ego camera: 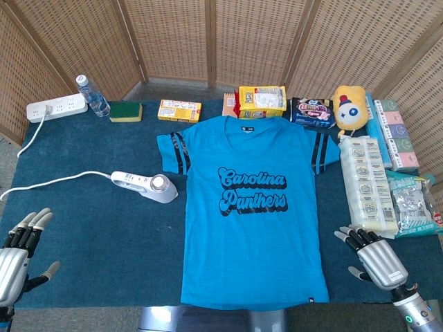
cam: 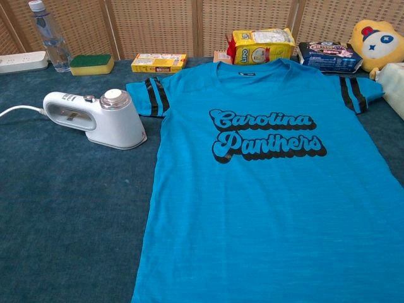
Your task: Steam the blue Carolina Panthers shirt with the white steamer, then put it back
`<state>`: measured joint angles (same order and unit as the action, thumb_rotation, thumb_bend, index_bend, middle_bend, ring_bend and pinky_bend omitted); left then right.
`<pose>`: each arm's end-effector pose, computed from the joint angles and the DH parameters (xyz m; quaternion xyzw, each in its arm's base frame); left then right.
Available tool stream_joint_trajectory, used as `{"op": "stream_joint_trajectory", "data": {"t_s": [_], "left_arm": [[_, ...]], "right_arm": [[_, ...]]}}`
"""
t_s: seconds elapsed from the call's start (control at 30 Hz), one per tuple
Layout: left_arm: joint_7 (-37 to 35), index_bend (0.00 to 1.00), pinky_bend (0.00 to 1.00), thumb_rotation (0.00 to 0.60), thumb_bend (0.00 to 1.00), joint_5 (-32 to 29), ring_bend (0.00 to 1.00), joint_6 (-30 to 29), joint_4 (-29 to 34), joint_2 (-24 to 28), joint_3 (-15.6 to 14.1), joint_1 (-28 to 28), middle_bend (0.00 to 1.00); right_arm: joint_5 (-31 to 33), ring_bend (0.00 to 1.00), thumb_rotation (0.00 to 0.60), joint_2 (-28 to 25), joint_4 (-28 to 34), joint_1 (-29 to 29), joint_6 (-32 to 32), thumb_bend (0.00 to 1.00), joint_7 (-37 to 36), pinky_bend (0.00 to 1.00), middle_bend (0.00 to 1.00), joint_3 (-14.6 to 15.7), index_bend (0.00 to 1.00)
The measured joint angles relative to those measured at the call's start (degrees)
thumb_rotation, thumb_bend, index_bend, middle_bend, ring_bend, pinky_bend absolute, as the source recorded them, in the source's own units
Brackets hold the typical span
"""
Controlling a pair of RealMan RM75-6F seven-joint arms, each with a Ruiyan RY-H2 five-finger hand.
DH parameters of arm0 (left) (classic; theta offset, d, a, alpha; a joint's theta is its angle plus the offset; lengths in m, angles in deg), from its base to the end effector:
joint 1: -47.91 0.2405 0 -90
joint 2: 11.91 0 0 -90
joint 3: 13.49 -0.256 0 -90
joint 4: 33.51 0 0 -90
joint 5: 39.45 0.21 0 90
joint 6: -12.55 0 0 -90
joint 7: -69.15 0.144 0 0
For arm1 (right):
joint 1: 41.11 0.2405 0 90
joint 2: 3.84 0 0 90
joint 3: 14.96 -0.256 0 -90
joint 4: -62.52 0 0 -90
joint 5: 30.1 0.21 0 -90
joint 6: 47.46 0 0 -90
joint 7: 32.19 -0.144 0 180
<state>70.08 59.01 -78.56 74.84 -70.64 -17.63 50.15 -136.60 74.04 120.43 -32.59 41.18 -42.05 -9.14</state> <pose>-0.2544 0.1185 0.1583 -0.5908 -0.4342 -0.4411 0.5176 -0.3511 -0.1707 0.1001 0.7624 -0.2709 0.3633 0.4620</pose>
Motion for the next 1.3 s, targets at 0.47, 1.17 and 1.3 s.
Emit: {"op": "stream_joint_trajectory", "data": {"t_s": [0.47,1.17,1.3], "left_arm": [[0.29,0.00,0.09,0.600,0.25,0.57,0.00,-0.05,0.70,0.13,-0.85,0.36,0.07],[-2.80,0.00,0.09,0.600,0.25,0.03,0.00,-0.90,-1.41,0.20,-1.09,0.89,0.07],[-3.85,0.00,0.09,0.600,0.25,-0.57,0.00,-0.99,-2.16,0.15,-0.98,0.96,0.07]], "right_arm": [[-2.36,0.19,0.600,7.00,-11.96,0.45,2.89,0.07,-1.50,0.28,0.22,2.64,0.18],[-3.80,0.19,0.600,10.56,-13.80,2.75,2.23,0.06,1.56,0.28,0.22,4.96,0.18],[-4.16,0.19,0.600,10.72,-12.26,3.58,1.66,0.06,2.92,0.28,0.22,5.21,0.18]]}}
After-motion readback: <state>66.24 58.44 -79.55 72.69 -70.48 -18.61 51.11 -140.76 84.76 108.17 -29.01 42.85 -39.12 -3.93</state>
